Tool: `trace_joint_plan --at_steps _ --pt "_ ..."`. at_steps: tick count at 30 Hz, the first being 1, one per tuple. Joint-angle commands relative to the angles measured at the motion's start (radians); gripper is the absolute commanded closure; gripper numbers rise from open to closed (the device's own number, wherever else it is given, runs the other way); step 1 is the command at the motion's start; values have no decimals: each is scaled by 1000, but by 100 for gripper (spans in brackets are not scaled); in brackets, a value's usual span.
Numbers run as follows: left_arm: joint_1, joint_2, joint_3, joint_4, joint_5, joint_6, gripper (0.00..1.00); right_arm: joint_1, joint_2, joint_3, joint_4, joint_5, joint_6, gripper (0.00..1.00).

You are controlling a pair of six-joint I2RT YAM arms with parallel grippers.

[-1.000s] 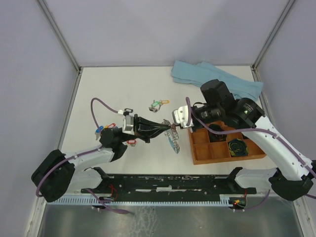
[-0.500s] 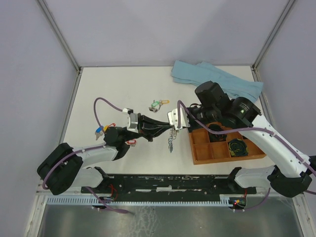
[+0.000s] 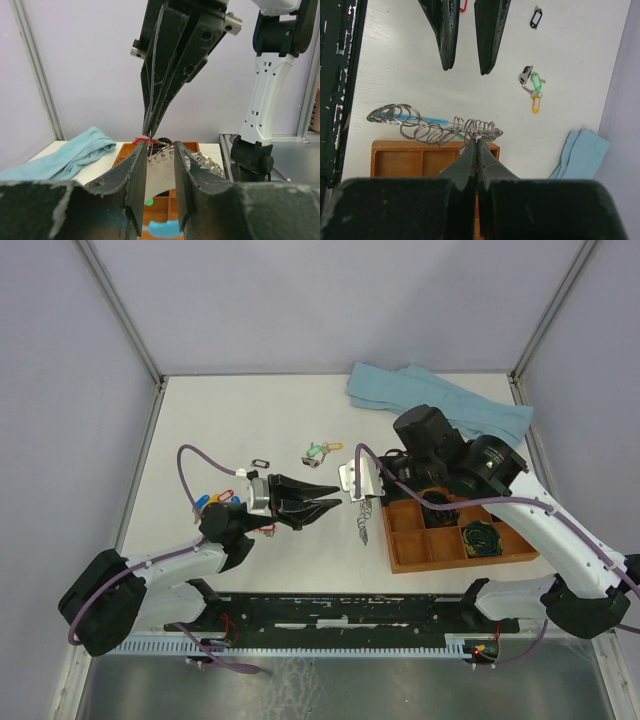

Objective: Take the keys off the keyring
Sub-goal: Remove the key from the keyring.

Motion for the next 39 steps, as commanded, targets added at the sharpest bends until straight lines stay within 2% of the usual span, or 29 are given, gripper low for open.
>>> trace_joint_plan --at_steps 1,20,28,35,39 --pt "2 -45 19 -86 -25 83 64 5 1 52 27 10 4 99" --pt "-33 83 175 -255 -10 205 61 6 14 71 12 -32 7 99" --pt "-38 101 187 -269 3 200 67 6 13 71 13 -33 10 99" --pt "-43 113 199 -265 23 187 79 6 11 66 15 -32 11 99" --pt "-44 117 204 -266 44 181 93 6 9 63 16 -30 11 99"
